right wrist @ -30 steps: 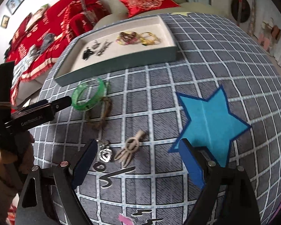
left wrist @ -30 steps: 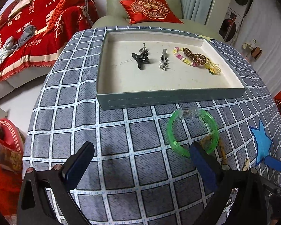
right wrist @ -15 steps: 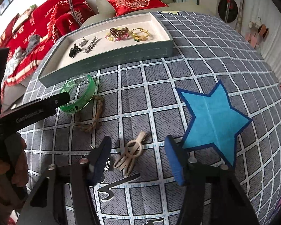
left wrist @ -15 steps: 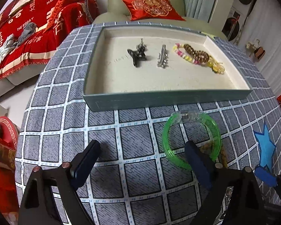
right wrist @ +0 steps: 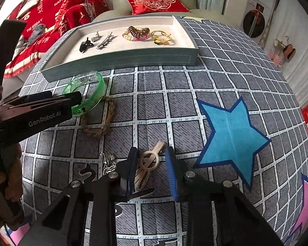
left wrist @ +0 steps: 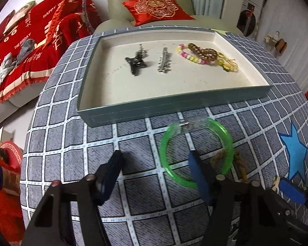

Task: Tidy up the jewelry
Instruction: 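Grasp the green bangle with the left tool while the right tool grasps the beige hair clip, then carry the green bangle and beige hair clip over the tray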

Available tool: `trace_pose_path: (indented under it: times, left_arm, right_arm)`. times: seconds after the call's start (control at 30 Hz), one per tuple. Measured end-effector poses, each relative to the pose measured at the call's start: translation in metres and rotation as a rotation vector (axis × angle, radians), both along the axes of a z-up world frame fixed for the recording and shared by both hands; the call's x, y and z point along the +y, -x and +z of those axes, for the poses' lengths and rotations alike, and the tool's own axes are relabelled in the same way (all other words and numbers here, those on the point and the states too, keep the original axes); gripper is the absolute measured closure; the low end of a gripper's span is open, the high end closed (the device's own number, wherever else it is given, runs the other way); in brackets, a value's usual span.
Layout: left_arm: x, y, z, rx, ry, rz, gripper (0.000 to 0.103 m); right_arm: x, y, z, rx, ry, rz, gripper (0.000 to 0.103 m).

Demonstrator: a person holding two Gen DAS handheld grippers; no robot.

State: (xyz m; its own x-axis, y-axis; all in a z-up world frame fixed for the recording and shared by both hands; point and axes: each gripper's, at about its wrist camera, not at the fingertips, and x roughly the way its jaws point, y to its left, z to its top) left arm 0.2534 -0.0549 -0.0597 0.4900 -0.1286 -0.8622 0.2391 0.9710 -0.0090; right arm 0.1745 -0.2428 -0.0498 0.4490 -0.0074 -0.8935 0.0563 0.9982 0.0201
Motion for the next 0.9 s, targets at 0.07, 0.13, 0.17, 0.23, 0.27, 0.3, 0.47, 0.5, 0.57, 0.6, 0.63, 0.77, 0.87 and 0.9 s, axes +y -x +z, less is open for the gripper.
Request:
trace_pose_path:
  times: [0.07, 0.13, 0.17, 0.23, 0.27, 0.3, 0.47, 0.5, 0.57, 0.6, 0.63, 0.77, 0.87, 0.9]
  left_arm:
    - [-0.002, 0.001, 0.001, 0.001, -0.004, -0.006, 0.030]
    - [-0.004, 0.002, 0.002, -0.004, -0.005, -0.015, 0.044]
    - [-0.005, 0.002, 0.003, -0.005, -0.004, -0.022, 0.049]
    - [-0.009, 0.004, 0.004, -0.004, -0.008, -0.043, 0.070]
    - [-0.010, 0.004, 0.004, -0.007, -0.015, -0.048, 0.073]
    - [-0.010, 0.005, 0.004, -0.007, -0.013, -0.056, 0.078]
    - [-0.005, 0.010, 0.006, -0.004, 0.046, -0.081, 0.080]
    - [-0.004, 0.011, 0.006, -0.007, 0.050, -0.080, 0.080]
    - [-0.002, 0.012, 0.008, -0.009, 0.060, -0.078, 0.080]
    - [0.000, 0.013, 0.009, -0.010, 0.065, -0.074, 0.080]
    - [0.001, 0.013, 0.009, -0.011, 0.068, -0.071, 0.080]
    - [0.007, 0.014, 0.016, -0.026, 0.084, -0.065, 0.080]
    - [0.010, 0.017, 0.023, -0.041, 0.092, -0.066, 0.080]
    - [0.011, 0.018, 0.025, -0.046, 0.096, -0.067, 0.080]
  right_arm:
    - [0.000, 0.000, 0.000, 0.001, -0.002, 0.003, 0.081]
    - [0.001, 0.001, 0.000, 0.001, -0.006, 0.004, 0.082]
    - [0.001, 0.001, 0.001, 0.000, -0.007, 0.005, 0.082]
    - [0.002, 0.001, 0.001, -0.001, -0.001, 0.013, 0.082]
    - [0.002, 0.002, 0.001, -0.002, -0.002, 0.017, 0.082]
    - [0.002, 0.002, 0.001, -0.003, -0.008, 0.017, 0.082]
    - [-0.006, 0.004, 0.003, -0.006, -0.057, 0.009, 0.082]
    - [-0.008, 0.005, 0.004, -0.008, -0.065, 0.009, 0.082]
    - [-0.011, 0.006, 0.006, -0.013, -0.073, 0.008, 0.082]
    - [-0.012, 0.006, 0.008, -0.019, -0.084, 0.007, 0.082]
    - [-0.013, 0.006, 0.009, -0.022, -0.089, 0.007, 0.082]
    - [-0.018, 0.007, 0.017, -0.044, -0.121, 0.009, 0.082]
    - [-0.022, 0.005, 0.024, -0.060, -0.139, 0.009, 0.082]
    - [-0.023, 0.005, 0.027, -0.066, -0.145, 0.011, 0.082]
